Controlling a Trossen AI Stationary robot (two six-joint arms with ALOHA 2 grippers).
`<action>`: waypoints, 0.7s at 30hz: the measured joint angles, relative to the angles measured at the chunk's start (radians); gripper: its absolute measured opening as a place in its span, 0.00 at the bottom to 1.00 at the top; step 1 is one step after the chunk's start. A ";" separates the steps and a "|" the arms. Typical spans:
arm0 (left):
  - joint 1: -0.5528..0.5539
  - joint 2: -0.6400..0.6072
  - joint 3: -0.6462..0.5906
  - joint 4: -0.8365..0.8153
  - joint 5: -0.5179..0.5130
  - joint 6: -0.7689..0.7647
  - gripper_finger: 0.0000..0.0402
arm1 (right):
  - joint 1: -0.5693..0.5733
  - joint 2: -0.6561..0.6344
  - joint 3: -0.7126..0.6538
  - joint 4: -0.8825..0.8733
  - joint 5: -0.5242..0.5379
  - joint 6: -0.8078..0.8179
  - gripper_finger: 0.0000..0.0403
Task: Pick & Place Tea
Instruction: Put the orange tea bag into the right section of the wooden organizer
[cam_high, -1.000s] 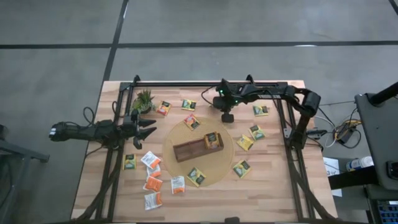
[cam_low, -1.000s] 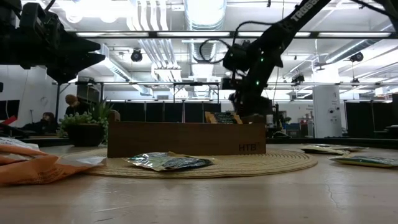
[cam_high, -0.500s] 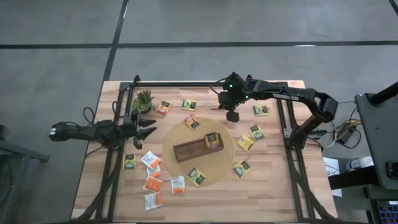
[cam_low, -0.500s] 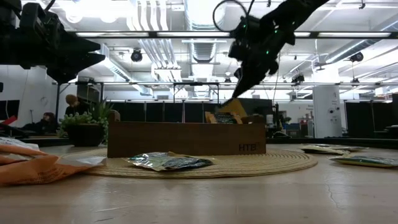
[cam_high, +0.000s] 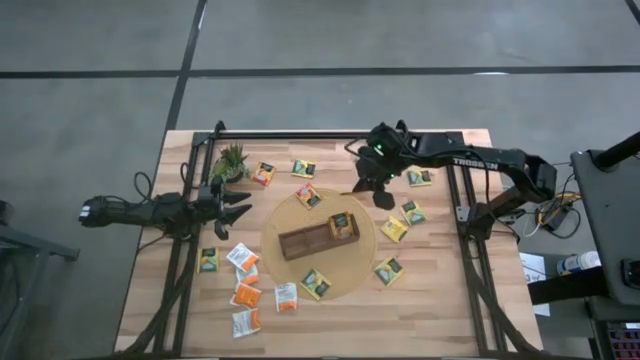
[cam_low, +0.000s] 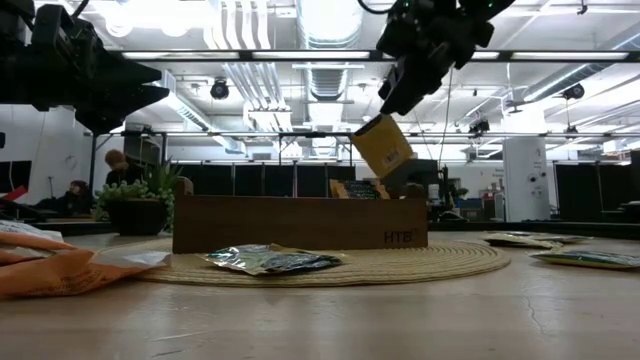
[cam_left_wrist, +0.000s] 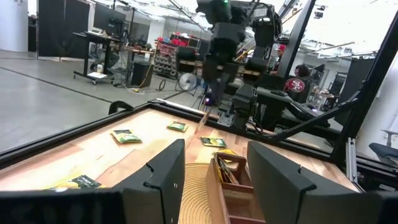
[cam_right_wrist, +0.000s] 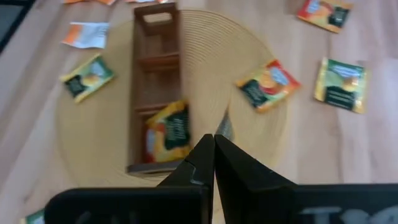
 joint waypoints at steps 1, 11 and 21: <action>0.000 0.000 0.000 0.000 0.000 0.000 0.42 | 0.011 0.000 0.000 0.000 -0.009 0.008 0.02; 0.000 0.000 0.001 0.000 0.000 0.000 0.42 | 0.116 0.000 0.007 0.006 -0.076 0.061 0.02; 0.000 0.000 0.001 0.000 0.000 0.000 0.42 | 0.182 0.021 0.006 0.089 -0.078 0.106 0.02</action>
